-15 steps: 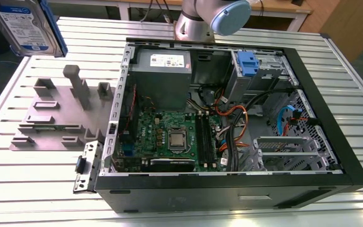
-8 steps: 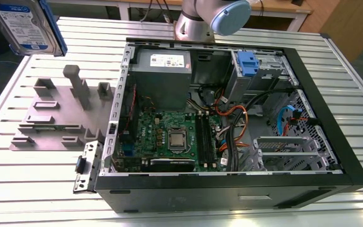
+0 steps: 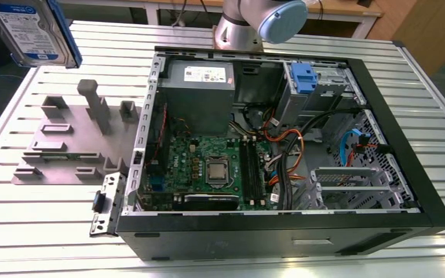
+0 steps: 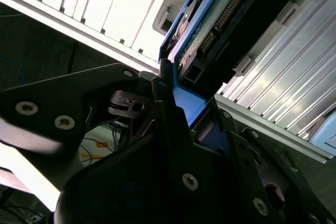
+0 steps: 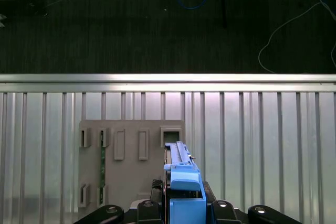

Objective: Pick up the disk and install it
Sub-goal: 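Pick up the disk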

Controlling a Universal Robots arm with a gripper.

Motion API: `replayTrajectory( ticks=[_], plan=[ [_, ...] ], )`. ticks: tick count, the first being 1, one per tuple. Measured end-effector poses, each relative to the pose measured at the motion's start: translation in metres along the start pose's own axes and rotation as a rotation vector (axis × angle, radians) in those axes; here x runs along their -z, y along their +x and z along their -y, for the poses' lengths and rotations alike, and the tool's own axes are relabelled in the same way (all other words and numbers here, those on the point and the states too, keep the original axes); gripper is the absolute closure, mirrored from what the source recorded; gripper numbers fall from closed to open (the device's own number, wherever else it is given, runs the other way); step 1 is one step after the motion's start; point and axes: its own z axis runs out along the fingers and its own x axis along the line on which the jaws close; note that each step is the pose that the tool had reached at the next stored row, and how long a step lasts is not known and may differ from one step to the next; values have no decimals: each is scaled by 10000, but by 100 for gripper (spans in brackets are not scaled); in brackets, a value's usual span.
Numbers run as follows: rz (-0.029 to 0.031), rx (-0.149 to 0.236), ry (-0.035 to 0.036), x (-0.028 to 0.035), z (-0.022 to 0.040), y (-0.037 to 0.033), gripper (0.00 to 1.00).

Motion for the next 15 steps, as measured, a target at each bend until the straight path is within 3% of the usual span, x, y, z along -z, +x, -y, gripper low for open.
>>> replayTrajectory(
  ticks=[15],
  plan=[
    [1,0,1,37,-1,-1,64]
  ],
)
